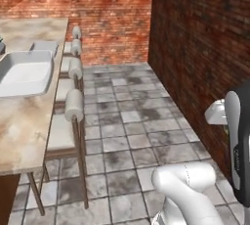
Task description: Place the cold items (lemon wedge and cucumber) from the fridge in one tupperware on the dining counter. Place the warm items (hot dog and kebab skewer) in the stove area in another tupperware.
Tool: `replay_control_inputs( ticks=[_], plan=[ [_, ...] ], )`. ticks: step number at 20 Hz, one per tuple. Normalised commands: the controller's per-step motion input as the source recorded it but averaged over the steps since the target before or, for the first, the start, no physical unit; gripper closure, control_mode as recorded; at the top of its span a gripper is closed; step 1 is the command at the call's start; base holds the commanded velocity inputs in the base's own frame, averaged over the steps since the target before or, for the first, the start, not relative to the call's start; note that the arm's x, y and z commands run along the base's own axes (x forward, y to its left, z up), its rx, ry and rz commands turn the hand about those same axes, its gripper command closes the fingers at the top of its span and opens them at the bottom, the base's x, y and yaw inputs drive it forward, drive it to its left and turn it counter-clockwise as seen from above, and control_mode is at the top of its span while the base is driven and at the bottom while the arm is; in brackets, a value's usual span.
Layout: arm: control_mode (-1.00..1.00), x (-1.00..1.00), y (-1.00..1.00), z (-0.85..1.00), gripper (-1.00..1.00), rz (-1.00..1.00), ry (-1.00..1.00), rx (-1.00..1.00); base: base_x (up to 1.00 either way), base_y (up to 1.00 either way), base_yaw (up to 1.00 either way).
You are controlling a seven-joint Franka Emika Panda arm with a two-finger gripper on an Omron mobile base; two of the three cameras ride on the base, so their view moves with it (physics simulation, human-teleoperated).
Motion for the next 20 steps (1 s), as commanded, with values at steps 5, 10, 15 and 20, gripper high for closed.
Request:
replay_control_inputs(
  ticks=[5,10,15,20],
  plan=[
    [1.00,0.00,0.00,0.00,1.00,0.00,0.00,0.00,0.98,-0.37,0.06],
    [1.00,0.00,0.00,0.00,1.00,0.00,0.00,0.00,1.00,-0.10,0.09],
    [1.00,0.00,0.00,0.00,1.00,0.00,0.00,0.00,1.00,-0.19,0.12],
    [1.00,0.00,0.00,0.00,1.00,0.00,0.00,0.00,1.00,-0.32,0.18]
  ],
)
